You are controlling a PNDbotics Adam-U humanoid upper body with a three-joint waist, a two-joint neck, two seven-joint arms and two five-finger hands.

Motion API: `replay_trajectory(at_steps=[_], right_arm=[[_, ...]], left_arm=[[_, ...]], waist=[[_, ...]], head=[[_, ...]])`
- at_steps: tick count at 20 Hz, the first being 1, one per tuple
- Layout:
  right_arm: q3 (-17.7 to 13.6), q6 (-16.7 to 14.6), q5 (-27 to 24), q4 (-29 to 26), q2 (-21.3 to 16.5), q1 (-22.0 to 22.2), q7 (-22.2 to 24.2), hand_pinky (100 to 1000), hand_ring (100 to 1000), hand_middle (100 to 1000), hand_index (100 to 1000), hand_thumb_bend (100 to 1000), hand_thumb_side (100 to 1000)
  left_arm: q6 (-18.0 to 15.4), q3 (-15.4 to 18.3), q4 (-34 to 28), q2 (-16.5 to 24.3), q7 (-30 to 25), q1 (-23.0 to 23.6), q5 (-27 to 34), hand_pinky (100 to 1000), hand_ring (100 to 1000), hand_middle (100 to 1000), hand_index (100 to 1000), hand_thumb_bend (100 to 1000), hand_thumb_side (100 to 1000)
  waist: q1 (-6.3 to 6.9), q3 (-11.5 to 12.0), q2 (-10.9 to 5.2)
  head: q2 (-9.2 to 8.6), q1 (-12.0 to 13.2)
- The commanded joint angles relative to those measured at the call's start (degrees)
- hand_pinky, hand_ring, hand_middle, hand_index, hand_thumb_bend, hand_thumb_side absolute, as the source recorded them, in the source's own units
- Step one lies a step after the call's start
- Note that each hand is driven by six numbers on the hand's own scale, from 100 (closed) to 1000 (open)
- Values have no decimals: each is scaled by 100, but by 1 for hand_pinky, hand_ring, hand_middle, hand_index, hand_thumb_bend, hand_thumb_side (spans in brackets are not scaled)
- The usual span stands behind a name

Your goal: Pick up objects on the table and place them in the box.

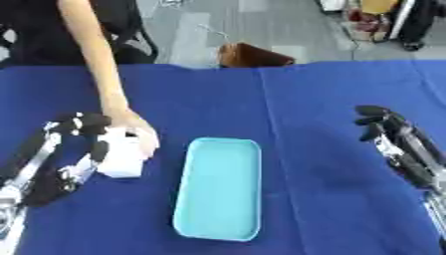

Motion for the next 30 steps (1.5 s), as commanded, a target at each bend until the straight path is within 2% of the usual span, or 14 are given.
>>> replay_trajectory(at_steps=[1, 8, 21, 25, 30], right_arm=[[-55, -1, -32, -113, -71, -8, -36, 645, 806, 878, 880, 100, 826], [-73, 7, -25, -126, -69, 10, -53, 644, 805, 877, 880, 100, 827], [-91, 10, -23, -133, -86, 13, -69, 644, 805, 878, 880, 100, 826], [-86, 8, -27, -128, -89, 22, -64, 644, 805, 878, 880, 100, 826], [-65, 2, -22, -122, -89, 14, -41, 645, 805, 878, 880, 100, 825]], left_arm=[[53, 196, -268, 9, 153, 75, -159, 662, 664, 727, 845, 302, 831], [178, 319, -591, -81, 335, 250, -407, 669, 677, 734, 845, 310, 820], [281, 334, -655, -102, 321, 283, -597, 685, 706, 750, 851, 320, 795], [253, 300, -750, 164, 292, 184, -1200, 719, 742, 776, 852, 382, 759], [185, 38, -701, 694, 135, -98, -1656, 741, 772, 805, 871, 443, 763]], waist=[[-1, 13, -73], [14, 63, -73], [22, 63, -74], [29, 56, -87], [37, 41, -103]], head=[[-74, -6], [-63, 17], [-21, 63], [-11, 67], [-9, 89]])
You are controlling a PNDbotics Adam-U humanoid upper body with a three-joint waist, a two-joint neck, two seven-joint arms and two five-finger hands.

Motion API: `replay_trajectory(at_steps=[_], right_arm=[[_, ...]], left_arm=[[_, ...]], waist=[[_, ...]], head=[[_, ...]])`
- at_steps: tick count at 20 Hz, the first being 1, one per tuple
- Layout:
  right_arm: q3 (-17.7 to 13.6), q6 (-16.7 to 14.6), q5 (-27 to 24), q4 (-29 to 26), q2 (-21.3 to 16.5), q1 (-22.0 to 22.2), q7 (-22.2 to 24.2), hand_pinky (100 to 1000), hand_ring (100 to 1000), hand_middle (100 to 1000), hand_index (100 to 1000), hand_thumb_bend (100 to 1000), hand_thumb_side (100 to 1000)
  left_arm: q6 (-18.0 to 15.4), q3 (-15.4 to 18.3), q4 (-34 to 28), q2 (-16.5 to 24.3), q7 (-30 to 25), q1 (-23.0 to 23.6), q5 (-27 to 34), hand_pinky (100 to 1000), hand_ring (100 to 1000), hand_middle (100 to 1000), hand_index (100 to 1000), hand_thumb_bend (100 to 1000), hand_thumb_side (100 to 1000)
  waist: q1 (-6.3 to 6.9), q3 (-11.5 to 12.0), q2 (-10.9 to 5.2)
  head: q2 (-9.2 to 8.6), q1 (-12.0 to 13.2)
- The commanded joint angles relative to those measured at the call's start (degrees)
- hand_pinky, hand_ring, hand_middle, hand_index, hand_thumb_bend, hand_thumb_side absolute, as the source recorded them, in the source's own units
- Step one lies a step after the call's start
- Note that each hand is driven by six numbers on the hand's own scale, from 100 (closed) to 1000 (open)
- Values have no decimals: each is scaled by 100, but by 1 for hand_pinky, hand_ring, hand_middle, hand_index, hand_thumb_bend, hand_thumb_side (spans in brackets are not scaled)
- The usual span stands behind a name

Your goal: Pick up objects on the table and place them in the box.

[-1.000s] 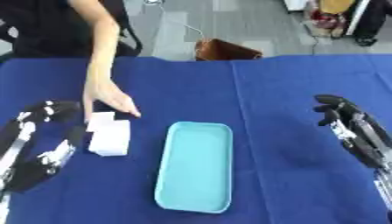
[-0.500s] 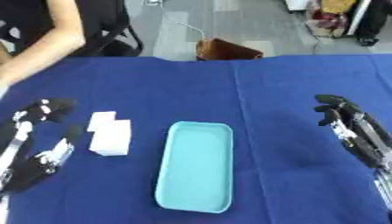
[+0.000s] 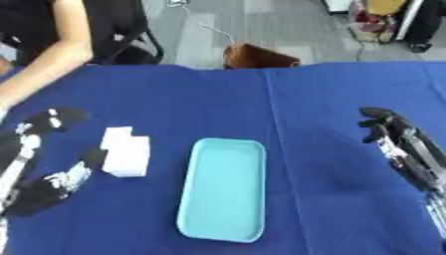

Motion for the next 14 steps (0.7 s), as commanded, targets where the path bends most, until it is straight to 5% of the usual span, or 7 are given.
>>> replay_trajectory(at_steps=[1, 9, 14], right_arm=[[-22, -9, -22, -119, -89, -25, 11, 645, 805, 878, 880, 100, 825], [1, -22, -27, -109, -92, -36, 33, 644, 805, 878, 881, 100, 826], [9, -26, -34, -112, -89, -39, 45, 644, 805, 878, 881, 100, 827]], left_arm=[[-37, -112, -25, 430, -128, -166, -188, 741, 772, 804, 870, 441, 763], [-293, -486, 424, 998, -562, -642, -203, 761, 786, 820, 881, 519, 743], [-457, -662, 779, 1140, -728, -855, -158, 761, 789, 828, 887, 534, 808]], waist=[[2, -12, -104], [11, -57, -96], [16, -72, -88]], head=[[-14, 56], [-10, 91], [-1, 106]])
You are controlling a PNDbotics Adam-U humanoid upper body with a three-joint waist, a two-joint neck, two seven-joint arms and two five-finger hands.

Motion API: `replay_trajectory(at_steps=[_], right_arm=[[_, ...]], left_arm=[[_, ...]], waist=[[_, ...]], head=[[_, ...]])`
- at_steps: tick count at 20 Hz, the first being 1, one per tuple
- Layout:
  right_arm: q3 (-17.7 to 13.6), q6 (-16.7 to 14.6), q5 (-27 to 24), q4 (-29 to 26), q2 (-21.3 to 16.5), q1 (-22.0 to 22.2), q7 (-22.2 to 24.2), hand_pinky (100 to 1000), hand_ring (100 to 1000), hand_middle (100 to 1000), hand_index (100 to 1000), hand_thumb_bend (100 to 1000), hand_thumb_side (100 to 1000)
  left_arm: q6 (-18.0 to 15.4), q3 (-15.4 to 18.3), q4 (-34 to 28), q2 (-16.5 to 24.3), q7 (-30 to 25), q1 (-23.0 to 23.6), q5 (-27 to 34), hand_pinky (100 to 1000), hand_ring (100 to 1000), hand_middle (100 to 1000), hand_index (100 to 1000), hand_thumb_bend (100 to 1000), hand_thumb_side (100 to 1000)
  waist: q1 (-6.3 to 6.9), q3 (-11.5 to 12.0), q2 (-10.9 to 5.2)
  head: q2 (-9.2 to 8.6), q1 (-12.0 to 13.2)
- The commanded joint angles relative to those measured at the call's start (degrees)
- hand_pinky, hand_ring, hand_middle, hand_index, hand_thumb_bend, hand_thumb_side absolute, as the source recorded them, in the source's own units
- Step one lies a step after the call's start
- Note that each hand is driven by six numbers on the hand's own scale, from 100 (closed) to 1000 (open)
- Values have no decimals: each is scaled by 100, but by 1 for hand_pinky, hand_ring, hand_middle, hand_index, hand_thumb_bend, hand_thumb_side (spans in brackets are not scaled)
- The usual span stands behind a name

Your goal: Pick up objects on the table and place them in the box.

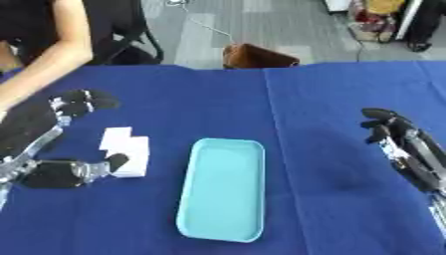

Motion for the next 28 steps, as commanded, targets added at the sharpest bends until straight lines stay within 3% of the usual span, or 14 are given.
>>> replay_trajectory(at_steps=[1, 17, 19, 20, 28], right_arm=[[-3, -5, -36, -111, -88, -38, 19, 644, 805, 878, 881, 100, 828], [19, -18, -61, -113, -78, -59, 49, 644, 805, 879, 881, 100, 831], [21, -20, -65, -115, -76, -62, 54, 644, 805, 879, 881, 100, 831], [22, -20, -66, -115, -75, -64, 55, 643, 805, 879, 881, 100, 832], [26, -26, -82, -116, -74, -72, 67, 644, 805, 879, 881, 100, 835]], left_arm=[[-99, -73, 218, 240, -104, -164, 39, 760, 788, 827, 886, 535, 811], [-458, -395, 2050, 109, -43, -853, -308, 737, 774, 824, 877, 540, 860], [-479, -405, 2254, 85, -15, -908, -289, 732, 770, 822, 876, 554, 914], [-494, -410, 2344, 74, -6, -930, -265, 730, 768, 820, 875, 530, 873], [-517, -397, 2947, -5, 120, -1094, -260, 695, 725, 798, 865, 507, 884]], waist=[[7, -17, -86], [5, -80, -35], [6, -90, -26], [6, -94, -22], [-4, -115, 3]], head=[[-2, 68], [-58, 88], [-67, 93], [-71, 95], [-85, 105]])
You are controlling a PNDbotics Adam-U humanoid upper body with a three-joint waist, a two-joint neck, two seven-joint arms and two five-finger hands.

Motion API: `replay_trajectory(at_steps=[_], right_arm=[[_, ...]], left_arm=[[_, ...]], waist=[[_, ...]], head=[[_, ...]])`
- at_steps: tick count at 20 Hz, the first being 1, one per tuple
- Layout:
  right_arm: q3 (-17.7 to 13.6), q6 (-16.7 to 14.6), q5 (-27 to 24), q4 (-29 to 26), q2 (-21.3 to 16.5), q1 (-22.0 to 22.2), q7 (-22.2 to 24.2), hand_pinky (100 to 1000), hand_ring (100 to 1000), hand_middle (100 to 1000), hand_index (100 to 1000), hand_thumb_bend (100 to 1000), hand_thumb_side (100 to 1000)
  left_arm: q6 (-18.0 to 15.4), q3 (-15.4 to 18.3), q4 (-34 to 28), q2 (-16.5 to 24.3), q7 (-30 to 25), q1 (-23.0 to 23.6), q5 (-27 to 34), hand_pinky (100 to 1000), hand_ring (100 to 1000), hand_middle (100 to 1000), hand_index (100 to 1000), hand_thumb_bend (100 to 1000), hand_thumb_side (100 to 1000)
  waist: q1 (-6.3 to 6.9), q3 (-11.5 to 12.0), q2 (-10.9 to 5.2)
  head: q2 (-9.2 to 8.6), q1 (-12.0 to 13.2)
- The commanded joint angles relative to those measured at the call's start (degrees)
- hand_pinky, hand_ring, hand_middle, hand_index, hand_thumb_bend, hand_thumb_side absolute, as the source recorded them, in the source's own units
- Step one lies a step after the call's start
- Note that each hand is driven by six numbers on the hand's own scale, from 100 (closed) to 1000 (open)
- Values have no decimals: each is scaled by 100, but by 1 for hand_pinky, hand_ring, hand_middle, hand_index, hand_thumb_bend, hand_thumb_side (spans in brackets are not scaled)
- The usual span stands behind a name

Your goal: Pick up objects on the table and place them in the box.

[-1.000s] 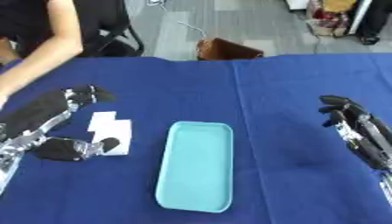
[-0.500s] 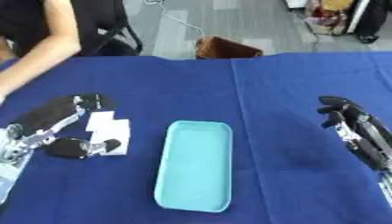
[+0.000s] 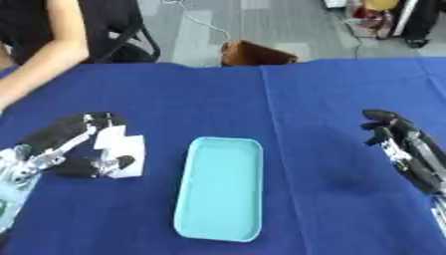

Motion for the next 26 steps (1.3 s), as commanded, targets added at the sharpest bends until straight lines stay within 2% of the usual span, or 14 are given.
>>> replay_trajectory(at_steps=[1, 2, 4, 5, 7, 8, 9, 10, 11, 13, 15, 16, 18, 26], right_arm=[[-5, -19, -37, -116, -74, -69, 20, 644, 805, 879, 881, 100, 835], [-5, -20, -38, -115, -73, -70, 22, 644, 805, 879, 881, 100, 835], [-7, -20, -39, -113, -73, -70, 22, 643, 805, 879, 881, 100, 835], [-9, -21, -40, -114, -71, -69, 20, 643, 805, 879, 881, 100, 835], [-12, -20, -41, -113, -72, -67, 19, 643, 805, 879, 881, 100, 835], [-13, -20, -41, -113, -73, -67, 19, 643, 805, 879, 881, 100, 835], [-17, -19, -42, -113, -71, -64, 15, 643, 805, 879, 881, 100, 835], [-18, -19, -41, -113, -70, -63, 15, 643, 805, 879, 881, 100, 835], [-19, -18, -40, -114, -68, -61, 15, 643, 804, 879, 880, 100, 835], [-21, -18, -38, -114, -68, -59, 14, 643, 805, 879, 880, 100, 835], [-24, -17, -36, -113, -69, -58, 14, 643, 804, 879, 880, 100, 834], [-27, -17, -36, -112, -70, -57, 12, 643, 804, 879, 880, 100, 841], [-28, -19, -35, -112, -69, -58, 13, 643, 805, 879, 880, 100, 833], [-32, -18, -31, -112, -60, -58, 16, 643, 805, 879, 880, 100, 830]], left_arm=[[-2, 9, 239, 29, 55, -53, 1, 675, 699, 781, 857, 500, 882], [-9, 9, 292, 8, 87, -69, 14, 664, 681, 770, 850, 493, 880], [-29, 8, 346, -53, 184, -83, 74, 544, 547, 675, 796, 451, 874], [-42, 3, 328, -92, 262, -75, 127, 406, 425, 583, 743, 407, 865], [-17, 7, 237, -161, 500, -44, 254, 100, 156, 403, 588, 236, 829], [20, 3, 181, -189, 655, -22, 323, 100, 100, 321, 508, 173, 812], [71, 20, 95, -240, 899, 2, 436, 100, 100, 197, 373, 100, 754], [129, 14, 20, -269, 1138, 30, 527, 100, 100, 176, 351, 100, 746], [190, 14, -64, -300, 1412, 54, 610, 100, 100, 100, 200, 100, 698], [271, -36, -204, -327, 1868, 111, 659, 100, 100, 100, 144, 100, 699], [278, -79, -308, -345, 2143, 153, 607, 100, 100, 100, 102, 100, 683], [263, -94, -352, -353, 2249, 175, 581, 100, 100, 100, 109, 100, 691], [221, -121, -417, -363, 2371, 199, 534, 100, 100, 100, 100, 100, 649], [182, -142, -525, -369, 2416, 228, 441, 100, 100, 100, 100, 100, 621]], waist=[[-11, -13, -61], [-13, -15, -59], [-18, -17, -53], [-21, -15, -50], [-25, -11, -45], [-26, -9, -43], [-27, -3, -42], [-27, -2, -41], [-27, 2, -41], [-26, 5, -40], [-27, 10, -41], [-28, 13, -43], [-29, 15, -46], [-33, 20, -64]], head=[[-78, 71], [-80, 72], [-82, 79], [-82, 77], [-78, 70], [-77, 70], [-76, 67], [-75, 66], [-74, 62], [-73, 62], [-73, 60], [-73, 60], [-76, 61], [-83, 56]])
